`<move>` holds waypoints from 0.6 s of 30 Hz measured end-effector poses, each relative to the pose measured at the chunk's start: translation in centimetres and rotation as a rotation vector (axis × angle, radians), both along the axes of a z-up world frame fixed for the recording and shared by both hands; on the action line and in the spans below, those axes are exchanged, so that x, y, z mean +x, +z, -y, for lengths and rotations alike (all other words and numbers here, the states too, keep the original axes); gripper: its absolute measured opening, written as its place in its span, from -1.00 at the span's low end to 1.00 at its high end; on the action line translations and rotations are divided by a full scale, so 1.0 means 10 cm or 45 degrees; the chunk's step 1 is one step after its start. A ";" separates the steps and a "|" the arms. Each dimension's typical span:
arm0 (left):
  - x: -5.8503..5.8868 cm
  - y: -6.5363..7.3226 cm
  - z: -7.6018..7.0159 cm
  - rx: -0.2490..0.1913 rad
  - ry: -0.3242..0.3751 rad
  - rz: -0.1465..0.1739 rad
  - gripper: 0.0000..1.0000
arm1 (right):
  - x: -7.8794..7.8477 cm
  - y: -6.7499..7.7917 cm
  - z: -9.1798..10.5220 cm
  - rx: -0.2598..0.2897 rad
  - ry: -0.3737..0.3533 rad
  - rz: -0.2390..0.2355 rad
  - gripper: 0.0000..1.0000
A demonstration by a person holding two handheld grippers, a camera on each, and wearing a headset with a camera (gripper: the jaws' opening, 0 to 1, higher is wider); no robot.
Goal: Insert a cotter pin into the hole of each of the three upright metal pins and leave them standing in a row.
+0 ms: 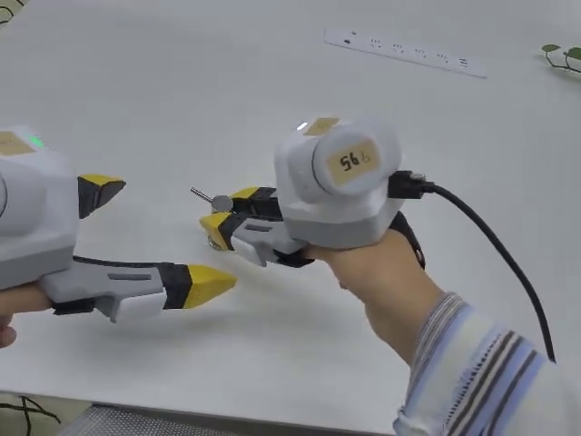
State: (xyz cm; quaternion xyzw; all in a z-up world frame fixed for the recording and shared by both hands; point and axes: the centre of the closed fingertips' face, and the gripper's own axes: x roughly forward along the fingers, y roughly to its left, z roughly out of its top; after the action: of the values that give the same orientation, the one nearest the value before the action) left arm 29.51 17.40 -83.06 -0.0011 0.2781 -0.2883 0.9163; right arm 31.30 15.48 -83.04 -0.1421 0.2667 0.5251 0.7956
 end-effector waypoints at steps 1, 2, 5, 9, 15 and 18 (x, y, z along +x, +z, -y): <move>-0.01 0.00 0.00 0.000 -0.001 -0.003 0.98 | 0.00 0.00 0.01 0.001 -0.002 -0.005 -0.72; -0.02 -0.01 0.00 0.002 -0.002 -0.007 0.96 | 0.01 0.01 0.03 0.003 -0.008 -0.009 -0.73; -0.04 -0.03 0.00 0.005 -0.007 -0.021 0.95 | -0.02 0.08 0.08 0.029 0.020 0.022 -0.74; -0.03 -0.01 0.03 -0.002 -0.013 -0.025 0.95 | -0.09 0.23 0.20 0.060 0.103 0.046 -0.74; -0.01 0.02 0.13 0.011 -0.061 -0.023 0.95 | -0.20 0.41 0.54 0.045 0.321 0.113 -0.74; 0.01 -0.02 0.13 0.012 -0.051 -0.044 0.97 | -0.22 0.51 0.77 0.019 0.449 0.180 -0.74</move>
State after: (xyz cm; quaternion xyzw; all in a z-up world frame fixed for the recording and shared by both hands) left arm 29.58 16.09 -83.23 0.0037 0.2951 -0.3053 0.9054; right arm 29.07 7.74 -77.98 -0.2173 0.1771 0.6471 0.7090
